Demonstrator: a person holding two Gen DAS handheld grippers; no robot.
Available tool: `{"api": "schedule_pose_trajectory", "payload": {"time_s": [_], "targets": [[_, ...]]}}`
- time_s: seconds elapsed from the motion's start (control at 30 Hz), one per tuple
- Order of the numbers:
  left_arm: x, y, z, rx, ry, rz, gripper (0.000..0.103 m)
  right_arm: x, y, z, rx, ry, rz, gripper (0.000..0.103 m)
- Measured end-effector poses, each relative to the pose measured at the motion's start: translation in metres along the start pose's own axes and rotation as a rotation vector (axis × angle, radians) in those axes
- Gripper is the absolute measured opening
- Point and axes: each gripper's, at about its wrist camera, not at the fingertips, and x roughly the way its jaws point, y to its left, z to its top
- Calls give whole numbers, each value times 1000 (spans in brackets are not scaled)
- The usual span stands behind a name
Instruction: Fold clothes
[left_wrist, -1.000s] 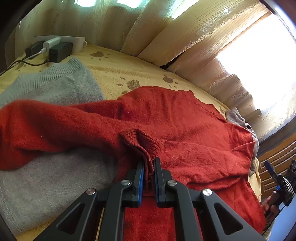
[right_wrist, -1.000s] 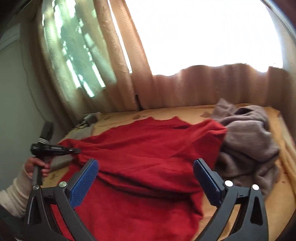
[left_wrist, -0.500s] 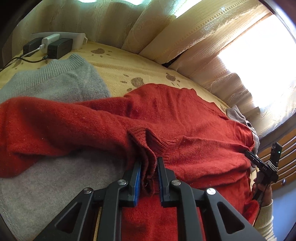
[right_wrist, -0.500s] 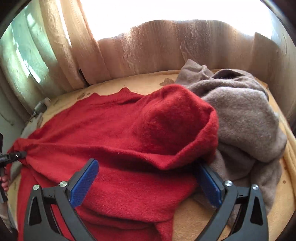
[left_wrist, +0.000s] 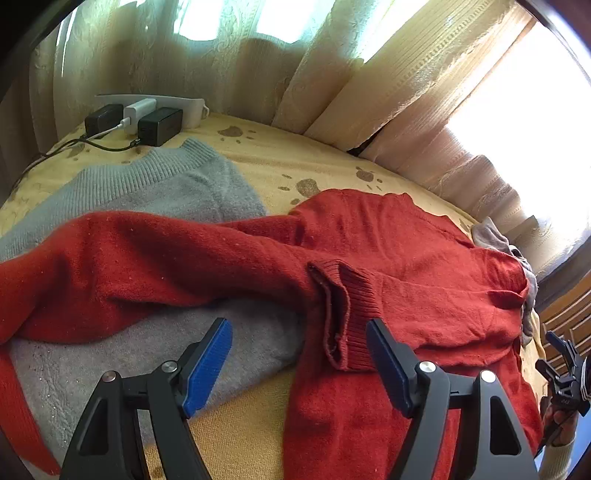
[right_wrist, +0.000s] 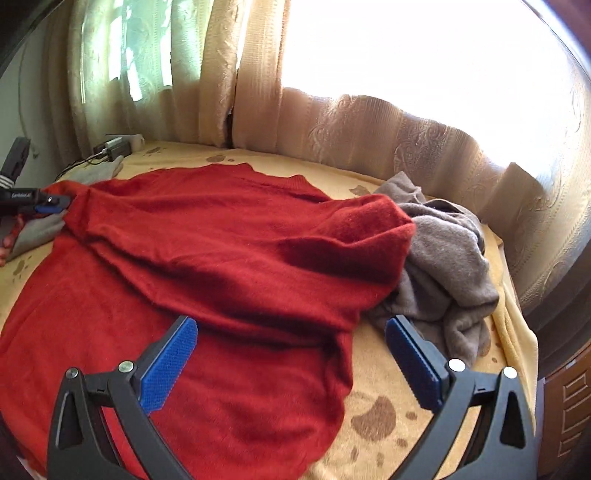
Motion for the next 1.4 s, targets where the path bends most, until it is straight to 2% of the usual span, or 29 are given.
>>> {"api": "schedule_pose_trajectory", "payload": {"time_s": [0.13, 0.27, 0.43, 0.5, 0.63, 0.7, 0.77, 0.8, 0.83, 0.97, 1.07, 1.1, 1.13, 1.17, 1.2, 1.33, 1.4], "targets": [[-2, -27, -7, 66, 6, -42, 77, -50, -9, -30, 86, -60, -25, 103], [6, -62, -17, 147, 35, -105, 77, -125, -34, -64, 258, -198, -22, 103], [25, -100, -35, 209, 92, -168, 77, -202, -60, -111, 446, -370, 38, 103], [31, -109, -42, 217, 114, -181, 77, -212, -61, -129, 473, -377, 78, 103], [40, -121, -54, 217, 144, -200, 77, -181, -32, -163, 482, -235, 294, 103], [41, -123, -57, 218, 150, -192, 77, -160, -3, -175, 435, -162, 327, 101], [43, -125, -61, 218, 156, -185, 77, -139, 25, -185, 384, -93, 355, 89], [45, -125, -62, 216, 158, -181, 77, -129, 38, -189, 356, -60, 367, 79], [46, -125, -64, 214, 160, -178, 77, -121, 49, -190, 331, -40, 379, 75], [47, -124, -65, 198, 149, -176, 77, -92, 86, -186, 230, 11, 412, 75], [48, -122, -65, 182, 142, -183, 77, -80, 101, -177, 177, 26, 382, 73], [49, -121, -64, 181, 139, -185, 77, -76, 105, -174, 165, 34, 369, 60], [50, -121, -64, 180, 135, -189, 77, -72, 110, -171, 152, 43, 356, 37], [50, -120, -64, 179, 131, -195, 78, -69, 109, -170, 164, 51, 359, 27], [50, -119, -64, 177, 127, -200, 78, -69, 106, -171, 174, 56, 371, 13], [50, -115, -62, 171, 125, -226, 78, -94, 97, -181, 192, 74, 396, 10], [50, -113, -61, 167, 127, -240, 78, -116, 88, -187, 208, 88, 374, 10]]}}
